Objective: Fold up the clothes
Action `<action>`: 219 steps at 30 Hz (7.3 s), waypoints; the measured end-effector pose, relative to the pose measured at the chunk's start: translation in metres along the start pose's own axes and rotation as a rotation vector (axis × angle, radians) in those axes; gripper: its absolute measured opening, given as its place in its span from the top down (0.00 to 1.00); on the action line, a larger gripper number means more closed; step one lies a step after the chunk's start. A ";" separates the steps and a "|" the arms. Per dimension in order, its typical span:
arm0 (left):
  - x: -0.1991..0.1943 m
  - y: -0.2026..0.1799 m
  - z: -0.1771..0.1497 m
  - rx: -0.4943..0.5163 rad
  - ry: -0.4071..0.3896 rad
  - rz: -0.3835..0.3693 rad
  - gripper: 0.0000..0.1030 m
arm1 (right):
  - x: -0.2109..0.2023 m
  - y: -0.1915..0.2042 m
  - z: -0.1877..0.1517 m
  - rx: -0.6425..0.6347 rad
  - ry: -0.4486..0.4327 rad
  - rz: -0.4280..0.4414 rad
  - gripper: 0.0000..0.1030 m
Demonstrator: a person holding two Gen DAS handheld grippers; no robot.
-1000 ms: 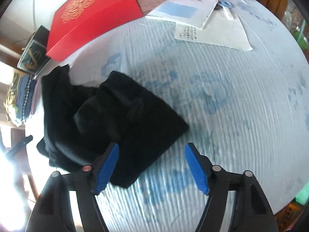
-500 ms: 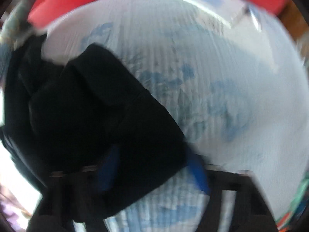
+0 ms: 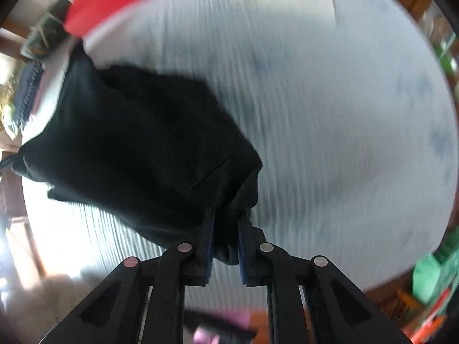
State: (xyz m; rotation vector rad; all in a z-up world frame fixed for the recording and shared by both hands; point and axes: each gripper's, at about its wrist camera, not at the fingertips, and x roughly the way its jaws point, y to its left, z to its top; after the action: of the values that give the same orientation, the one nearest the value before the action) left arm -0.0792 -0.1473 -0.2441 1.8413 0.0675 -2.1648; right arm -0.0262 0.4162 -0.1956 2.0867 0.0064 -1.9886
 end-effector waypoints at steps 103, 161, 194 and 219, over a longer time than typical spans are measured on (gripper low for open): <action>0.032 -0.150 -0.087 0.161 0.007 -0.284 0.51 | 0.011 -0.020 -0.019 0.164 -0.274 0.032 0.37; 0.013 -0.167 -0.195 0.187 -0.152 -0.221 0.89 | 0.062 0.040 -0.124 -0.156 -0.354 0.028 0.91; 0.033 -0.140 -0.126 0.211 -0.149 -0.178 0.37 | 0.003 -0.017 -0.077 -0.075 -0.274 0.143 0.65; 0.017 -0.163 -0.185 0.224 -0.114 -0.254 0.87 | 0.075 0.135 -0.090 -0.587 -0.176 -0.143 0.89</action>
State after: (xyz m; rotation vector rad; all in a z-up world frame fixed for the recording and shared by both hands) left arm 0.0539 0.0466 -0.3184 1.9122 0.0371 -2.5392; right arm 0.0910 0.2901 -0.2420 1.5702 0.6400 -1.9314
